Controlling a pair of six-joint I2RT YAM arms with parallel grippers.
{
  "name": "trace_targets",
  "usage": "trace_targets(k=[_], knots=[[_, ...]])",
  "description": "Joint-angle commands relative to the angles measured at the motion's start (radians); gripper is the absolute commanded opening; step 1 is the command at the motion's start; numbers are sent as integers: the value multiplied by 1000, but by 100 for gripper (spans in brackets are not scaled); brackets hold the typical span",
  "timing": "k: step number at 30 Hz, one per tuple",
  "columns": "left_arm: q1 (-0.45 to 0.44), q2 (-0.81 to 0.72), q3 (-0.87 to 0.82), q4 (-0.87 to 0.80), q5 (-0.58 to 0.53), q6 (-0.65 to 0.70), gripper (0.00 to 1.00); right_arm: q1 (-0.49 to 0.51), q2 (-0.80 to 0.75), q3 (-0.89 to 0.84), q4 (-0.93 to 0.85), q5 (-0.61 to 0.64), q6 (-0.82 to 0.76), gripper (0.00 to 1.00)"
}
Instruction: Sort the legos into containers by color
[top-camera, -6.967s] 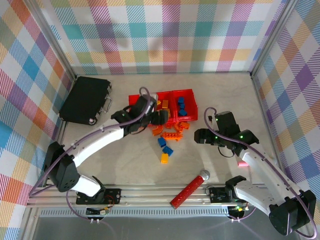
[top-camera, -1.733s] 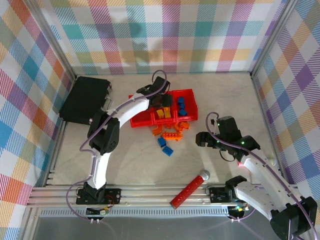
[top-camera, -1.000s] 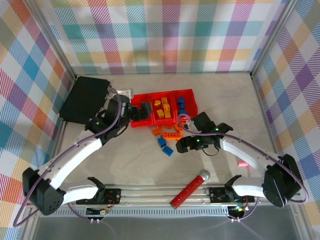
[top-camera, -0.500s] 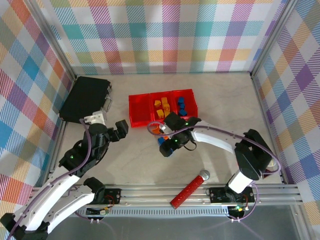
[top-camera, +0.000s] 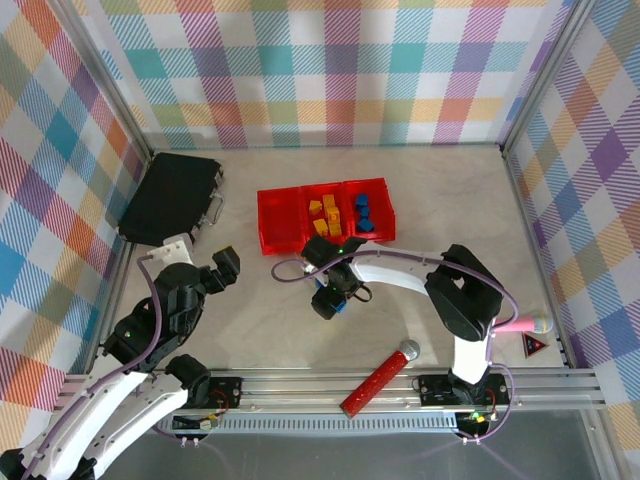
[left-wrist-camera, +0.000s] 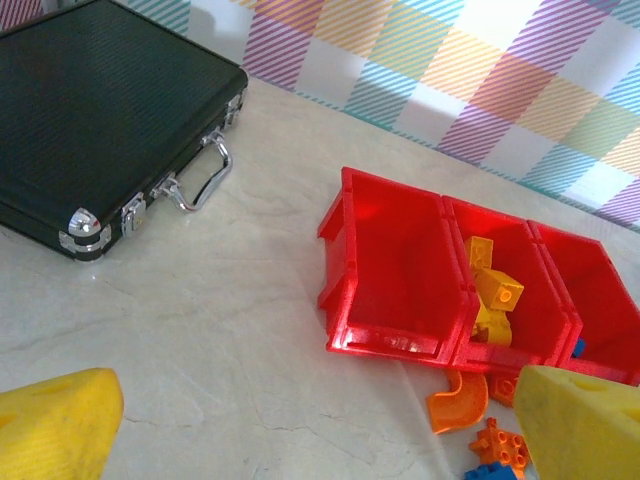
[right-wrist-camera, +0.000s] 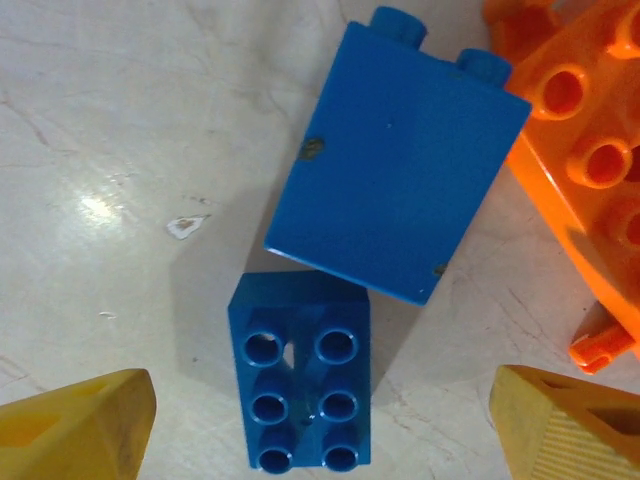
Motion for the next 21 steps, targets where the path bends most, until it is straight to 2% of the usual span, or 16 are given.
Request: trace_targets(k=[1,14,21], knots=[[2,4,-14,-12,-23,-16,100,9,19,28,-41,33,-14,87],[2,6,-29,-13,-29,-29,100,27,63,36,-32,29,-15,81],[2,5,-35,-24,-32,-39,100,32,86,43,-49,30,-17,72]])
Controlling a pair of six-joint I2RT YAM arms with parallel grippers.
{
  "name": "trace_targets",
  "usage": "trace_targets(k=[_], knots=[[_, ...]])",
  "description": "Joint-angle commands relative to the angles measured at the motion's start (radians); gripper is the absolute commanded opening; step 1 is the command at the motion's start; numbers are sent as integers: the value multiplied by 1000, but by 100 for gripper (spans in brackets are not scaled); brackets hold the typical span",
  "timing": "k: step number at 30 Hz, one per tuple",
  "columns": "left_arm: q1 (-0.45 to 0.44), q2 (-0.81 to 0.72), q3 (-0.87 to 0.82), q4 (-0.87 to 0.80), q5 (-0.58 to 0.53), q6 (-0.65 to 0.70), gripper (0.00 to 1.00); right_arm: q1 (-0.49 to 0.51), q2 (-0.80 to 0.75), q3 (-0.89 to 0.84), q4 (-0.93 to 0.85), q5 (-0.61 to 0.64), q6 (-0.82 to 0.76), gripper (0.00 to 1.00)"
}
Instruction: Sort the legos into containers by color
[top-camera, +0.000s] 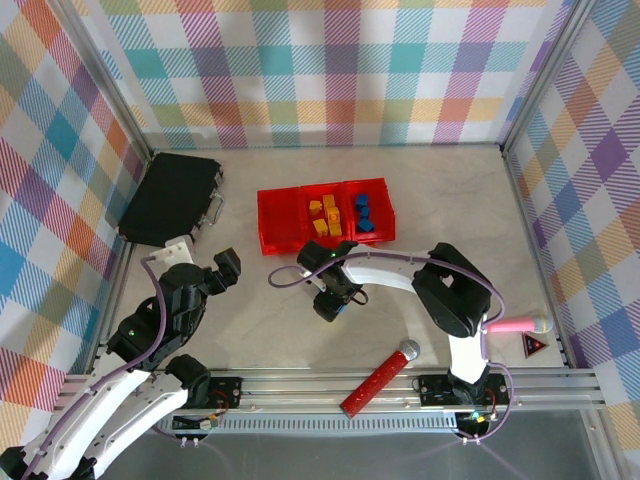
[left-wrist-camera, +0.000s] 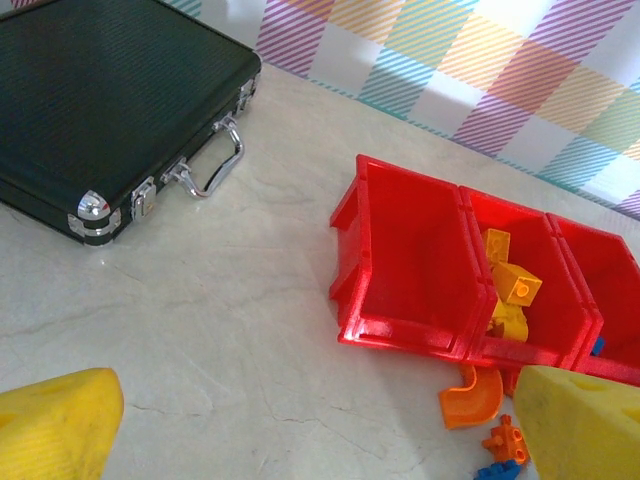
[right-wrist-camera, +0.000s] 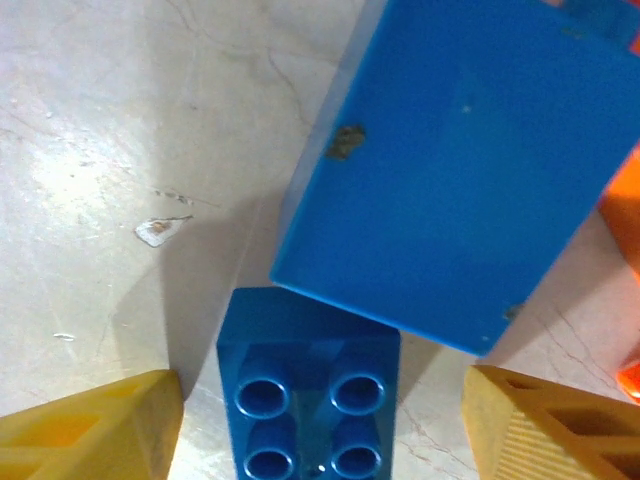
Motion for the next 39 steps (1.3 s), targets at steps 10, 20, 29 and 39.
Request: trace_targets(k=[10,20,29,39], knots=[[2,0,-12,-31,-28,-14,100,12,-12,18,-59,24,-2,51],[2,9,-32,-31,-21,-30,100,13,-120,58,-81,25,3,34],[2,7,-34,-34,-21,-29,100,-10,-210,127,-94,83,0,28],[2,14,-40,-34,1,-37,100,-320,-183,313,-121,36,18,26]])
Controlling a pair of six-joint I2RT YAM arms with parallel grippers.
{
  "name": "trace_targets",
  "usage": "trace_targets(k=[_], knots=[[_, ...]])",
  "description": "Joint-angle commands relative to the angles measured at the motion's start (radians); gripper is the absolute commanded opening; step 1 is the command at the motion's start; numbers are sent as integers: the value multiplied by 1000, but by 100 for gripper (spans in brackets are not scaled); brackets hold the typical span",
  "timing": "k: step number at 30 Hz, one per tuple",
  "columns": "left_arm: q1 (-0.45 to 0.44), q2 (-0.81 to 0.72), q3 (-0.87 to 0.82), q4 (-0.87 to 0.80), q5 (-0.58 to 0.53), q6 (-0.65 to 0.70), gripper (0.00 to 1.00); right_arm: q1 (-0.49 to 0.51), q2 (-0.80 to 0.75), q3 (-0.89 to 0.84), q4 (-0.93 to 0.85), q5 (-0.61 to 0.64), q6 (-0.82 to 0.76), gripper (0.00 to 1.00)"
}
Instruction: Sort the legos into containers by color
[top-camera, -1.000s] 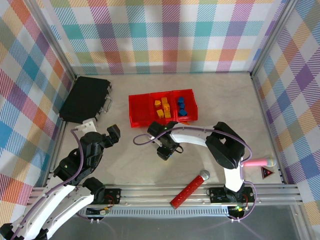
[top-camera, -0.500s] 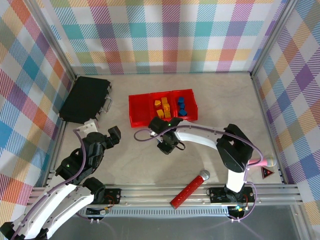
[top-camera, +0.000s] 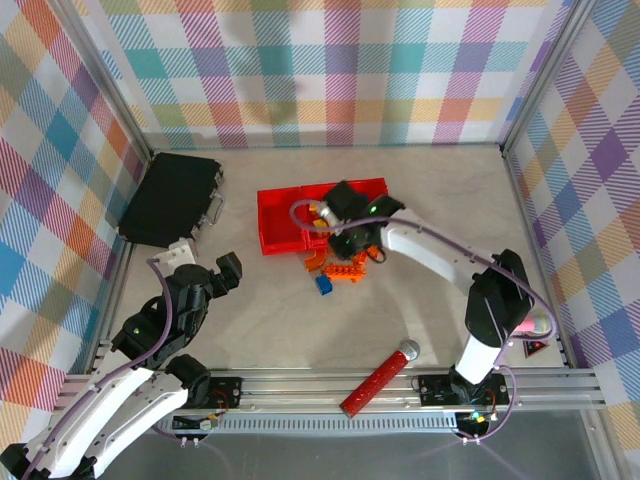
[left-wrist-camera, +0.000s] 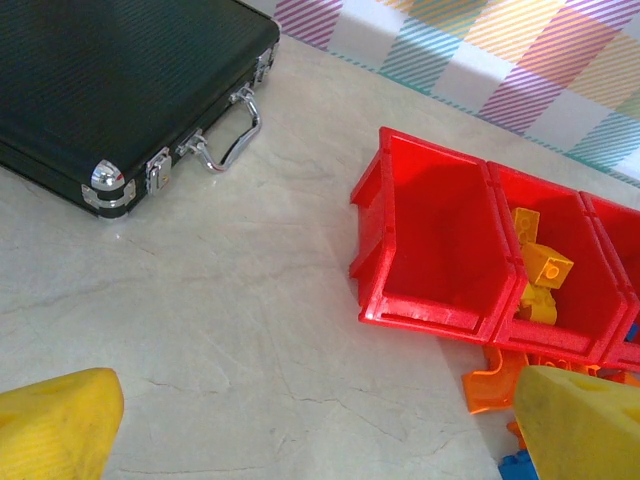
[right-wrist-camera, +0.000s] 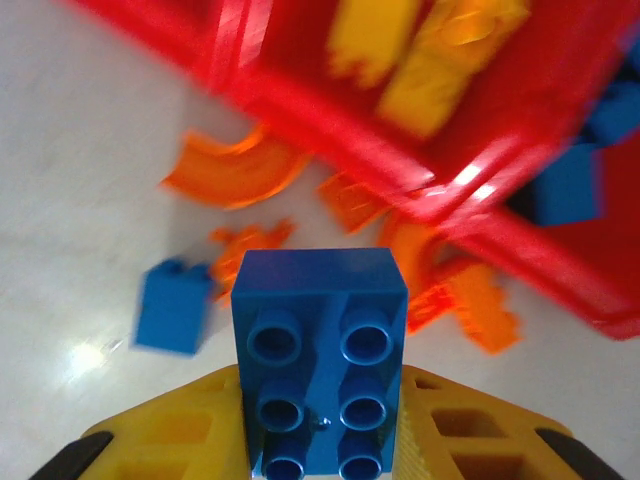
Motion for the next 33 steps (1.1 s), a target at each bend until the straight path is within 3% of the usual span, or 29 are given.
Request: trace_targets(k=[1,8,16,28,33], knots=[[2,4,-14,-11,8,-13,100,-104,37,93,-36,-29,13,27],[1,6,-12,-29,51,-22,100,-234,208,303,-47,-74,9,26],[0,3,-16,-50,103,-46,100,-281,387,477,-76,-73,-6,27],[0,6,-47,-58,198,-80,100,-307,490,522,-96,-52,-17,32],[2,16,-70,-35,250,-94,100,-307,491,518,-98,-54,-17,40]])
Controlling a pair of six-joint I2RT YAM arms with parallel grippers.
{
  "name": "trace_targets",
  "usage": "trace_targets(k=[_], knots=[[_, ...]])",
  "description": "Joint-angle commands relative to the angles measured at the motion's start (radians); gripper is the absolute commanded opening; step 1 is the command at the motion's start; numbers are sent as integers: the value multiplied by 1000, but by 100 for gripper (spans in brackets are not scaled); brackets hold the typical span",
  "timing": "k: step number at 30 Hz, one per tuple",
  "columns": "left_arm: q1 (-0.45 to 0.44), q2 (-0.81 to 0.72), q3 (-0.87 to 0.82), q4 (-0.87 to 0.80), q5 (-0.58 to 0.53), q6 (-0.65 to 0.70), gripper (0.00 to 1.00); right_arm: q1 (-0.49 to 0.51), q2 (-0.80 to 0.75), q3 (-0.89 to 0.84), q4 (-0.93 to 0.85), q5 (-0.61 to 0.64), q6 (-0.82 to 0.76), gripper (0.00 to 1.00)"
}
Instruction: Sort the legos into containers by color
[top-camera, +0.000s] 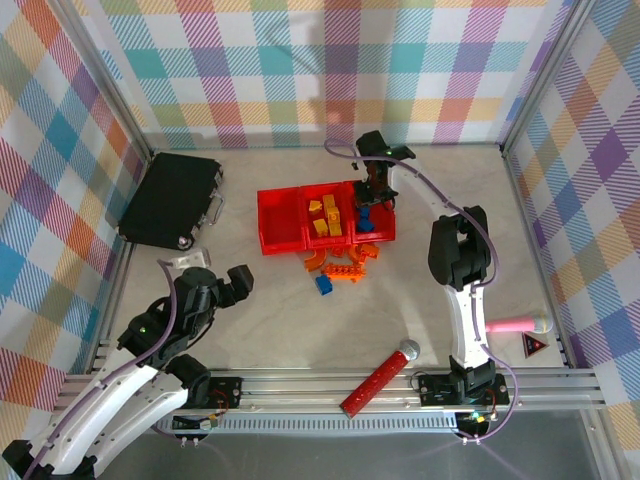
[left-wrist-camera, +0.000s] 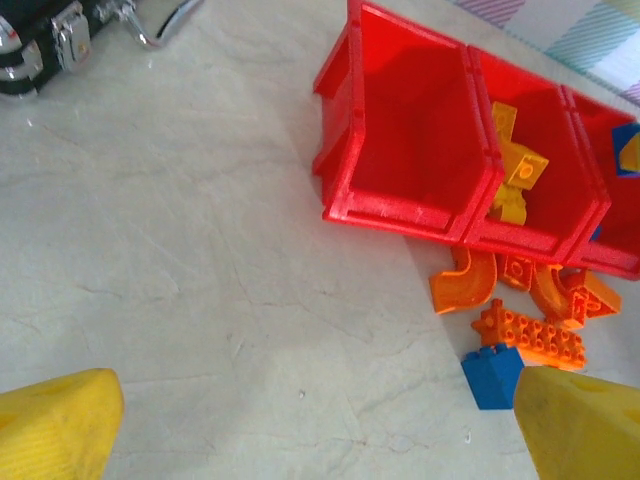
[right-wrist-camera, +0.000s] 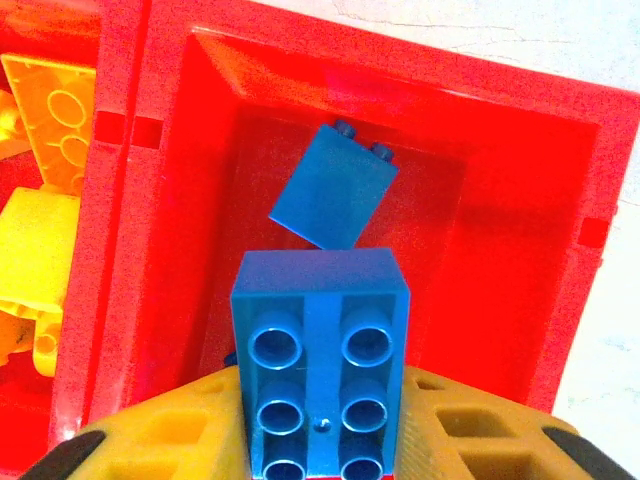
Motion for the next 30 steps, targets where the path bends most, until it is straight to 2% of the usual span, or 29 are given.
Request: trace_targets(k=[1,7,15,21,30], knots=[[1,8,-20,10,51,-22,100,-6,7,27,-25,5,-14,42],[0,28,-35,32,93,-23,100,-6,-13,24,-35,8,-17,49],[-7,55,-91,134,195,-62,100,-5,-90,-34,-22,1,-8,50],[-49,123,-100,193,201,-72,100,-6,-206,-138,19,-42,19,50],[-164,387,-22,274,177,-45,100,-6,-439,-391,112,-122,79,51]])
